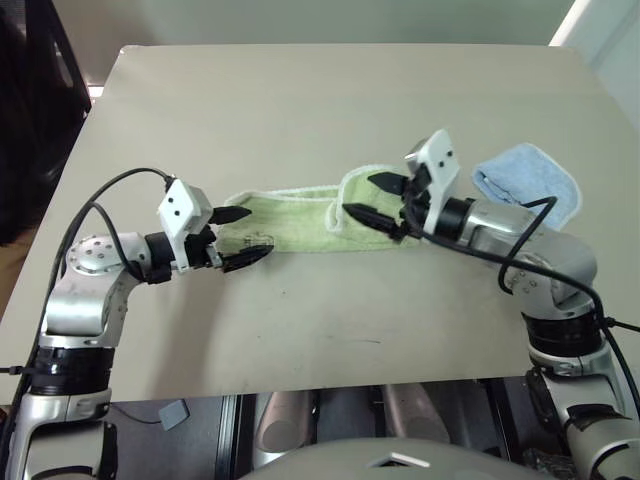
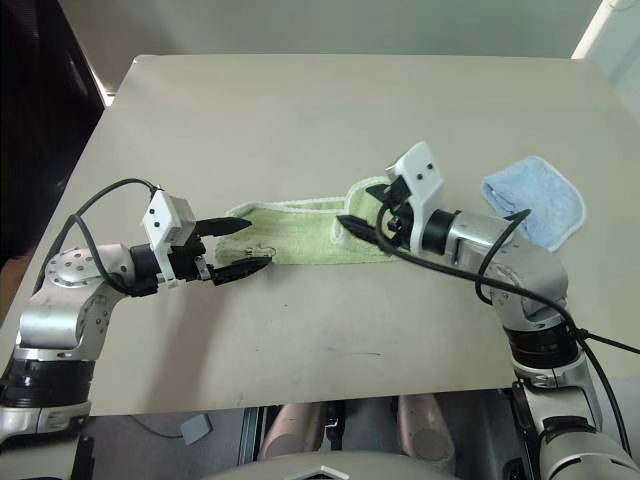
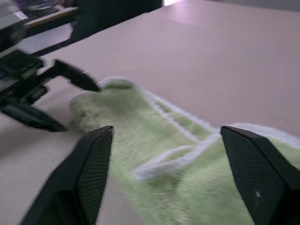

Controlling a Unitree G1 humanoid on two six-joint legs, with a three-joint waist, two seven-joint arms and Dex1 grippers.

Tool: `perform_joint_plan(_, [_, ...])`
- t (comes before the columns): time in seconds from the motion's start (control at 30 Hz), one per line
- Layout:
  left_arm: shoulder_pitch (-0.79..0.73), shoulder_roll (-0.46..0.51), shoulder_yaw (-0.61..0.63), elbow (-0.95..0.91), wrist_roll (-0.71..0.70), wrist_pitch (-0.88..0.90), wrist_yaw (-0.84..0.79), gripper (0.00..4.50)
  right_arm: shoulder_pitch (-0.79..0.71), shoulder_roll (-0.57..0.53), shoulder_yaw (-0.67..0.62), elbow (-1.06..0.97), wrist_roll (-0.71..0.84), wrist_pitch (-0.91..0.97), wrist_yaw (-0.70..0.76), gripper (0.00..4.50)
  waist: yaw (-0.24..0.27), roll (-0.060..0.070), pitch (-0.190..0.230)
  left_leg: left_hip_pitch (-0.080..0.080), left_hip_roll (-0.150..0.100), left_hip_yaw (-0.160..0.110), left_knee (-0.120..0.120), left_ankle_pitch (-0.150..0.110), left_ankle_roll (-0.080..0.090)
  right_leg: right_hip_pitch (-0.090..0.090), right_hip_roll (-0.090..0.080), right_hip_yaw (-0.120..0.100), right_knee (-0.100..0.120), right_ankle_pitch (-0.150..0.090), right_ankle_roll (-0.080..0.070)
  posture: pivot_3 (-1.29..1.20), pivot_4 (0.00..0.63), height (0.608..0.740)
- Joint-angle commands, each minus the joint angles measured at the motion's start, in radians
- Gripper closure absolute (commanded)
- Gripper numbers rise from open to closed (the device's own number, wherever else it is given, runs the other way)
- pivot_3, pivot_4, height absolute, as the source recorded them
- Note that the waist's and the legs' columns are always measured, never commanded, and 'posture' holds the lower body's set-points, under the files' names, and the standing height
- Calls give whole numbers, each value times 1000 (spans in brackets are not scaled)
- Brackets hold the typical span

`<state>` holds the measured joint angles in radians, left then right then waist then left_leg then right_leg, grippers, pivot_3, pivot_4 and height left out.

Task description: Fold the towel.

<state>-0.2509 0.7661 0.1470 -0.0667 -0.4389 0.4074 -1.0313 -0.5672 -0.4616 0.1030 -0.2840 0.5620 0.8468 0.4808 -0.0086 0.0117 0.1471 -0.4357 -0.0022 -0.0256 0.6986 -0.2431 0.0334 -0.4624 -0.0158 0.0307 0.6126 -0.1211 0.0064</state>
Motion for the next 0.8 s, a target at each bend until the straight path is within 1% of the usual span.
perform_joint_plan(0.03, [15,-15,61,-48,-51,35,44,204,-20,23,13,108,-92,-79,-16,2111,0,0,0,0,0,0,0,0,0,0,0,0,1,0,0,0,150,736])
perform_joint_plan(0.17, [53,-39,115,-87,-113,96,96,204,-20,77,52,252,-168,-209,31,3517,-5,0,0,0,0,0,-1,1,-1,-1,0,0,3,0,0,0,150,736])
perform_joint_plan(0.27, [97,-56,171,-131,-179,152,138,204,-12,103,82,364,-219,-281,66,4460,-7,0,0,0,1,0,-1,1,-1,-2,0,0,2,0,0,0,150,736])
perform_joint_plan(0.33, [114,-64,196,-151,-211,181,161,204,-8,111,94,407,-243,-309,86,4460,-8,0,0,0,1,0,-2,1,-1,-2,0,0,2,0,0,0,150,736])
perform_joint_plan(0.43, [194,-129,279,-219,-330,285,263,204,22,111,148,491,-332,-394,100,4460,-9,0,0,0,0,0,-2,1,-1,0,0,-1,1,0,0,0,150,736])
perform_joint_plan(0.5, [231,-150,305,-254,-373,321,302,204,27,115,154,507,-360,-435,107,4460,-11,0,0,1,0,0,-2,0,-1,1,0,0,0,0,0,0,150,736])
perform_joint_plan(0.67, [339,-267,379,-376,-564,415,488,204,5,106,85,438,-326,-468,146,4460,-10,0,0,5,0,0,-2,1,-2,5,0,0,-1,1,-1,0,150,736])
perform_joint_plan(0.8, [406,-342,427,-408,-695,444,649,204,-26,83,17,349,-259,-447,207,4460,-10,0,0,8,0,0,-2,-1,-4,9,0,0,-1,0,0,0,150,736])
